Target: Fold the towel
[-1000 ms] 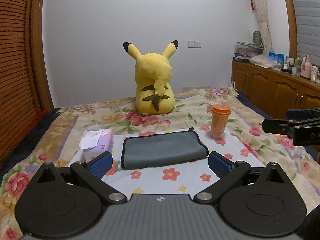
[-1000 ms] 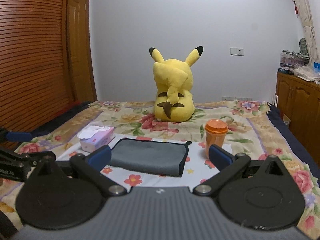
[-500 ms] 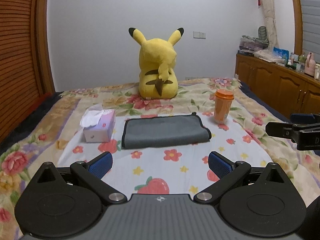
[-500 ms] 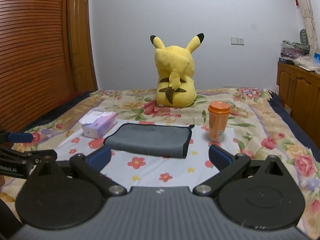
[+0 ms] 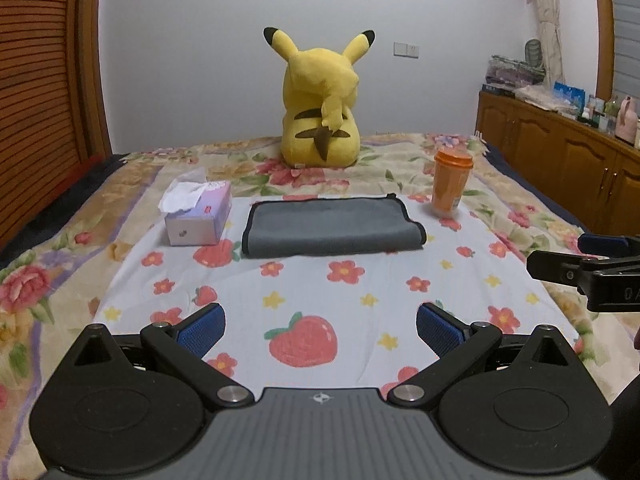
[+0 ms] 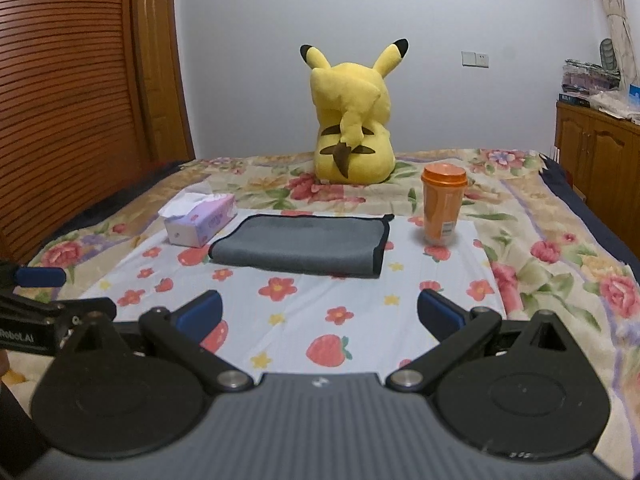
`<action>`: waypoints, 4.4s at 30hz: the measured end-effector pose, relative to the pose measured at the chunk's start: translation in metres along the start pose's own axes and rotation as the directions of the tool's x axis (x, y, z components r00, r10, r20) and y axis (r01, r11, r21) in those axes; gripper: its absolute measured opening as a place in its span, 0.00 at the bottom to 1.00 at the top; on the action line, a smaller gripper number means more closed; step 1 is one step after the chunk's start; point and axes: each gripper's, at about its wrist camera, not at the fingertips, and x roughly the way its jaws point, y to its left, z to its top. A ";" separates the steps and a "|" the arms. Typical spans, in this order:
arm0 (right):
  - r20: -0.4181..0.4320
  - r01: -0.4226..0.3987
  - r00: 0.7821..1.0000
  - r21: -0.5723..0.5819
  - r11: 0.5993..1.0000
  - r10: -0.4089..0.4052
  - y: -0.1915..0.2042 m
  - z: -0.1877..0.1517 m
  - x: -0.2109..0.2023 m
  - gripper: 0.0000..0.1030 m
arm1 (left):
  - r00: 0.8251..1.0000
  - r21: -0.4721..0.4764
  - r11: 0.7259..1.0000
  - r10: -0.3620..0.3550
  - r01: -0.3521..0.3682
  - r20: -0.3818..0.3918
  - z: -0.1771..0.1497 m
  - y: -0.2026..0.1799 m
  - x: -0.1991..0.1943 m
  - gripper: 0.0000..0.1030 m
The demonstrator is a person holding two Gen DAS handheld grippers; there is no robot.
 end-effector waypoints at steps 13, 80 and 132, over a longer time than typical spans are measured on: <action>-0.024 0.035 0.999 -0.015 0.999 -0.036 0.000 -0.011 0.010 1.00 | 1.000 0.007 1.000 0.012 -0.012 0.009 -0.011 0.000 0.010 1.00; 0.163 0.098 0.982 0.011 0.995 -0.098 -0.007 -0.009 -0.015 1.00 | 0.964 -0.015 0.997 0.077 -0.075 0.255 -0.011 0.010 -0.028 1.00; 0.165 0.099 0.981 0.009 0.995 -0.099 -0.006 -0.010 -0.015 1.00 | 0.965 -0.015 0.997 0.076 -0.075 0.253 -0.010 0.010 -0.028 1.00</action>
